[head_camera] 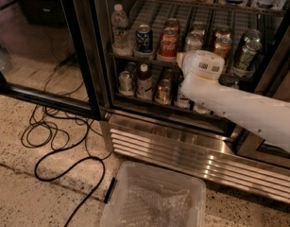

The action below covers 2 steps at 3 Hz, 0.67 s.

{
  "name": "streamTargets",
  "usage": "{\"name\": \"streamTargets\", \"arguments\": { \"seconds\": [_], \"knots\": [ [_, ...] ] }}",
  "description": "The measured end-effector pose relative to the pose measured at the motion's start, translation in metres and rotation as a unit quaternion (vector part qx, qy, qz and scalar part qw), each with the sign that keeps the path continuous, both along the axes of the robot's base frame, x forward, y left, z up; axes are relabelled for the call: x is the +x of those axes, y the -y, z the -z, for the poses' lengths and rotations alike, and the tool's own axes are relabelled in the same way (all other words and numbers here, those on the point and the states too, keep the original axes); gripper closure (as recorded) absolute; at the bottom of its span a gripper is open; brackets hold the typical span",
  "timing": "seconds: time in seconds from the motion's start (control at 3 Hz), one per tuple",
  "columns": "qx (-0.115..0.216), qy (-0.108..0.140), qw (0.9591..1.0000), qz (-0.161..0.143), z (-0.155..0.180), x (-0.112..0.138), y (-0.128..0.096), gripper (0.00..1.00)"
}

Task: Pick 7up can from middle shelf of fridge

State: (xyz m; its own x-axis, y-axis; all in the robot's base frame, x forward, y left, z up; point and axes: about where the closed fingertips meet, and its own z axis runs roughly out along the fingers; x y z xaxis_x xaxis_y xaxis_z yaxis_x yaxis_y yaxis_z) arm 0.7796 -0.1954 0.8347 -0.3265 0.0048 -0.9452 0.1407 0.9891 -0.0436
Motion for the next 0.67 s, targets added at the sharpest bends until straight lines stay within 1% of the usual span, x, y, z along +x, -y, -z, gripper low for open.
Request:
{"name": "streamTargets", "arguments": {
  "seconds": [0.67],
  "knots": [
    [0.028, 0.022, 0.9991, 0.023, -0.0104, 0.0089, 0.0083, 0.33]
  ]
}}
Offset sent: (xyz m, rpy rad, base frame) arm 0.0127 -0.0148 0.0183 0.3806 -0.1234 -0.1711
